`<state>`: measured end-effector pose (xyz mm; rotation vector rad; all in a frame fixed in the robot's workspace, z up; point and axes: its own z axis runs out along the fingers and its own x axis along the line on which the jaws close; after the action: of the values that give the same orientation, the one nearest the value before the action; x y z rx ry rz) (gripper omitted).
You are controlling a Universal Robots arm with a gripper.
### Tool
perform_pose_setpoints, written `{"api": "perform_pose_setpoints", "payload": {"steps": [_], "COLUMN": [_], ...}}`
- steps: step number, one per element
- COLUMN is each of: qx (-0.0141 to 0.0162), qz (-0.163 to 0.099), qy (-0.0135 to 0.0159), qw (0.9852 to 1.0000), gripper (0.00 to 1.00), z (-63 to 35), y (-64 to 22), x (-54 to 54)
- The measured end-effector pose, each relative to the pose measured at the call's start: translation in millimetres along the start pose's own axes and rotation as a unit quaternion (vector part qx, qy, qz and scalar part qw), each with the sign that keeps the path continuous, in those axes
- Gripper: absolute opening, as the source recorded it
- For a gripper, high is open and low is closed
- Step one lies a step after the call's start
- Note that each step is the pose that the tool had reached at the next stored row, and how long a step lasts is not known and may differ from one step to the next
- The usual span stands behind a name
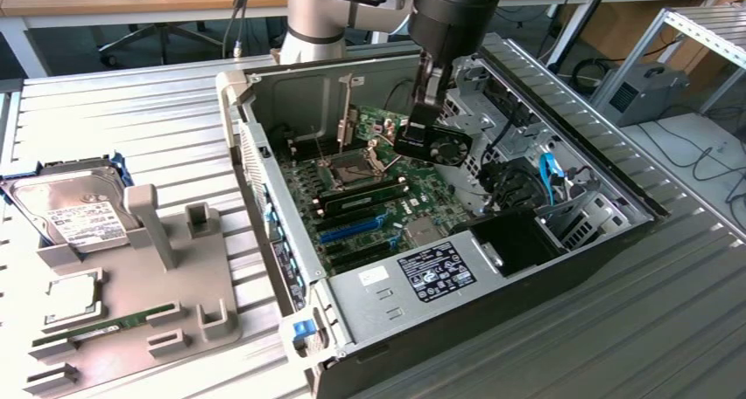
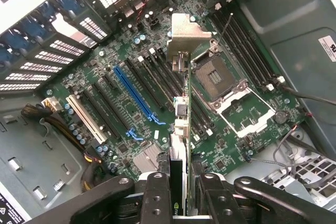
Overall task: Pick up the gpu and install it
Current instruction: 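Insert the gpu into the slot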
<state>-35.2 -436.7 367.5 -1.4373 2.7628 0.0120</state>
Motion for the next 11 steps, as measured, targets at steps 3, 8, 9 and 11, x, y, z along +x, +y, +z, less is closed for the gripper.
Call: {"api": "perform_pose_setpoints", "payload": {"steps": [3, 8, 9, 11], "qx": [-0.0001, -0.0003, -0.0003, -0.0003], "qz": [-0.004, -0.009, -0.011, -0.013], "qy": [0.0, 0.0, -0.0001, -0.0001], "qw": [1.0, 1.0, 0.9999, 0.9999], "gripper": [0.26, 0.26, 0.26, 0.26], "z": [0.0, 0.0, 0.1, 0.1], "y": [0.0, 0.0, 0.0, 0.0], "x": [0.0, 0.0, 0.0, 0.0]}}
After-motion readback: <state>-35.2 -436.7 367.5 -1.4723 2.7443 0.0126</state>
